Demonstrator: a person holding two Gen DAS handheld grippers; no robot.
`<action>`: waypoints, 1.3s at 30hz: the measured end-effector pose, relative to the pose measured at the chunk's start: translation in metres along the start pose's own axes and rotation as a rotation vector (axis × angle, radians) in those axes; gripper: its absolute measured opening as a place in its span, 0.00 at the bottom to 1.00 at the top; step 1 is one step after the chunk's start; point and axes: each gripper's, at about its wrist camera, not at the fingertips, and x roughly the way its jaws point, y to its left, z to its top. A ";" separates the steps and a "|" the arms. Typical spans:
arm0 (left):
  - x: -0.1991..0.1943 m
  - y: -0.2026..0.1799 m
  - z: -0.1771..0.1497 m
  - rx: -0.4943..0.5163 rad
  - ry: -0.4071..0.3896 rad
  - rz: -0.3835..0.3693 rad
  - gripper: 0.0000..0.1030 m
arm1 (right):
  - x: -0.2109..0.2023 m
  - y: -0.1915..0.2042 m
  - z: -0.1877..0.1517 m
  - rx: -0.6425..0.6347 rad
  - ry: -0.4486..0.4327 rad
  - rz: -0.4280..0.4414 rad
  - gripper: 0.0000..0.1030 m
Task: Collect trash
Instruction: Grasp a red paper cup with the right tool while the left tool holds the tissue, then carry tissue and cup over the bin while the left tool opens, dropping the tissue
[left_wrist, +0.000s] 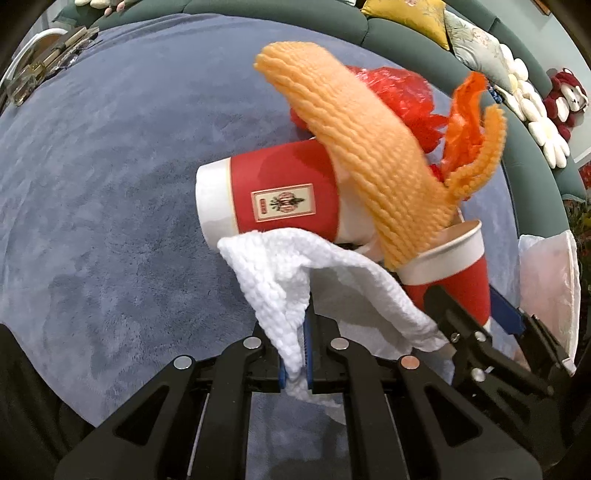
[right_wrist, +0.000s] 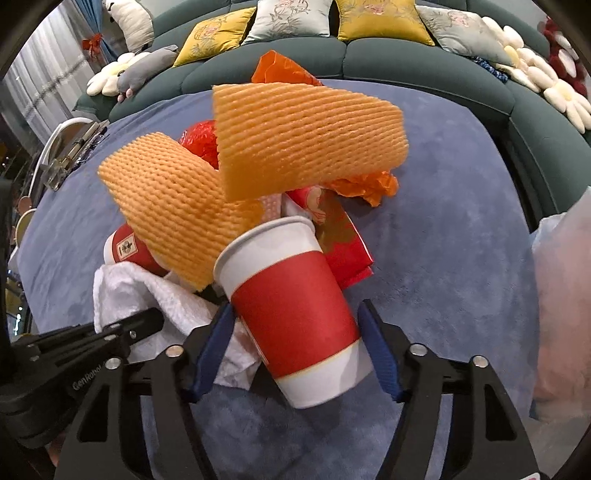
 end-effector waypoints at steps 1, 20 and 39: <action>-0.002 -0.002 -0.001 0.005 -0.005 -0.001 0.06 | -0.002 -0.002 0.000 0.006 -0.002 -0.002 0.59; -0.086 -0.085 -0.031 0.209 -0.164 -0.086 0.06 | -0.138 -0.073 -0.030 0.165 -0.247 -0.125 0.58; -0.140 -0.247 -0.057 0.425 -0.273 -0.218 0.06 | -0.240 -0.186 -0.083 0.358 -0.419 -0.267 0.58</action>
